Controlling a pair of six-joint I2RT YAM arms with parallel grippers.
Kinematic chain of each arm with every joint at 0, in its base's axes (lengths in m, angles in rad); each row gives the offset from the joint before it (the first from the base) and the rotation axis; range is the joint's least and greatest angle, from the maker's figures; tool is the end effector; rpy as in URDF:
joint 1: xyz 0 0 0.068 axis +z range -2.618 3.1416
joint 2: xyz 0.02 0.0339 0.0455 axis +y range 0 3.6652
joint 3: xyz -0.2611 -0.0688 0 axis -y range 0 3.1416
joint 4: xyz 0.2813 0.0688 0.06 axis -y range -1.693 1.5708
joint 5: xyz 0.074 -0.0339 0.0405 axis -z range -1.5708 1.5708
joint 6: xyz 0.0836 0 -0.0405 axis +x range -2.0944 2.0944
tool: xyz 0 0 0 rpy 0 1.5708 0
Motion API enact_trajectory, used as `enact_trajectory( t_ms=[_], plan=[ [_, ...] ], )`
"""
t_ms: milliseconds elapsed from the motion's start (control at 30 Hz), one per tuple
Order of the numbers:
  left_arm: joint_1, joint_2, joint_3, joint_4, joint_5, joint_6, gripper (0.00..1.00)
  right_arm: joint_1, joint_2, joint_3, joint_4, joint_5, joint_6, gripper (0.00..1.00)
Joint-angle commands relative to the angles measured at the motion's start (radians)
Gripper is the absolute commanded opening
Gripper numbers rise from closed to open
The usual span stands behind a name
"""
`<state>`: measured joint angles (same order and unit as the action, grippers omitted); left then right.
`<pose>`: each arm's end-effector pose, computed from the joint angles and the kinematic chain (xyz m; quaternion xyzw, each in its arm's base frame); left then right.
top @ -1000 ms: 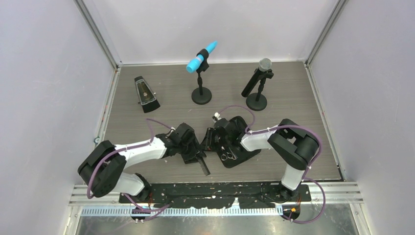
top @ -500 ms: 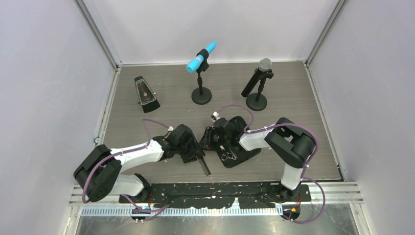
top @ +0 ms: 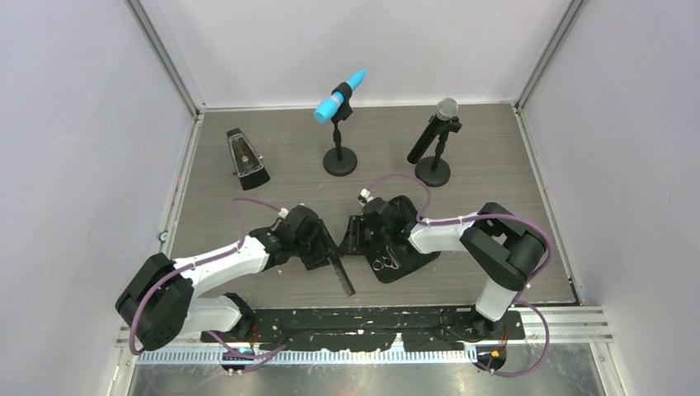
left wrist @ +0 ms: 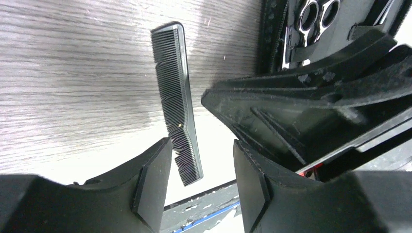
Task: Sort the hair-cutting tools
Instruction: Adjust the comb at the center of the board.
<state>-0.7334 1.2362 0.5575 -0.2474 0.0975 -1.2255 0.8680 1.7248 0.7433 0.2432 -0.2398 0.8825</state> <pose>0.2065 -0.1971 0.1046 -0.2158 0.9226 -0.2885 0.1380 0.2312 0.3036 0.0665 -0.0418 0.9084 0.3783 0.1732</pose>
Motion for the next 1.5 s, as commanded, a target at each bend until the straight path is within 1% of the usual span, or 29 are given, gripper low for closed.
enact_trajectory(
  t_ms=[0, 133, 333, 433, 567, 667, 833, 900, 1000, 1100, 1267, 1467],
  plan=[
    [0.012, -0.008, 0.035, 0.141, -0.007, -0.011, 0.53, 0.031, -0.016, -0.012, -0.216, -0.056, -0.114, 0.4],
    [0.012, 0.029, 0.027, 0.163, 0.002, -0.016, 0.53, 0.031, -0.029, 0.005, -0.296, -0.086, -0.182, 0.4],
    [0.012, 0.082, 0.008, 0.184, 0.012, -0.023, 0.53, 0.031, -0.012, -0.007, -0.254, -0.171, -0.196, 0.4],
    [0.012, 0.088, -0.011, 0.201, 0.012, -0.03, 0.54, 0.031, 0.01, -0.006, -0.248, -0.187, -0.197, 0.39],
    [0.018, 0.06, -0.037, 0.215, 0.0, -0.035, 0.53, 0.032, 0.027, -0.009, -0.248, -0.208, -0.206, 0.38],
    [0.022, 0.021, -0.038, 0.188, -0.008, -0.03, 0.53, 0.031, 0.004, -0.024, -0.248, -0.209, -0.217, 0.38],
    [0.03, -0.063, -0.053, 0.142, -0.025, -0.025, 0.54, 0.031, -0.03, -0.05, -0.248, -0.198, -0.24, 0.42],
    [0.038, -0.098, -0.068, 0.126, -0.047, -0.022, 0.56, 0.031, -0.035, -0.06, -0.248, -0.195, -0.244, 0.43],
    [0.051, -0.116, -0.079, 0.101, -0.064, -0.013, 0.56, 0.031, -0.04, -0.075, -0.248, -0.203, -0.252, 0.43],
    [0.052, -0.08, -0.061, 0.096, -0.054, -0.005, 0.56, 0.032, -0.053, -0.086, -0.196, -0.225, -0.255, 0.44],
    [0.052, 0.029, -0.022, 0.111, -0.017, -0.005, 0.57, 0.034, -0.063, -0.096, -0.16, -0.244, -0.259, 0.45],
    [0.052, 0.101, -0.016, 0.139, 0.019, -0.039, 0.57, 0.034, -0.013, -0.081, -0.12, -0.261, -0.244, 0.45]
  ],
)
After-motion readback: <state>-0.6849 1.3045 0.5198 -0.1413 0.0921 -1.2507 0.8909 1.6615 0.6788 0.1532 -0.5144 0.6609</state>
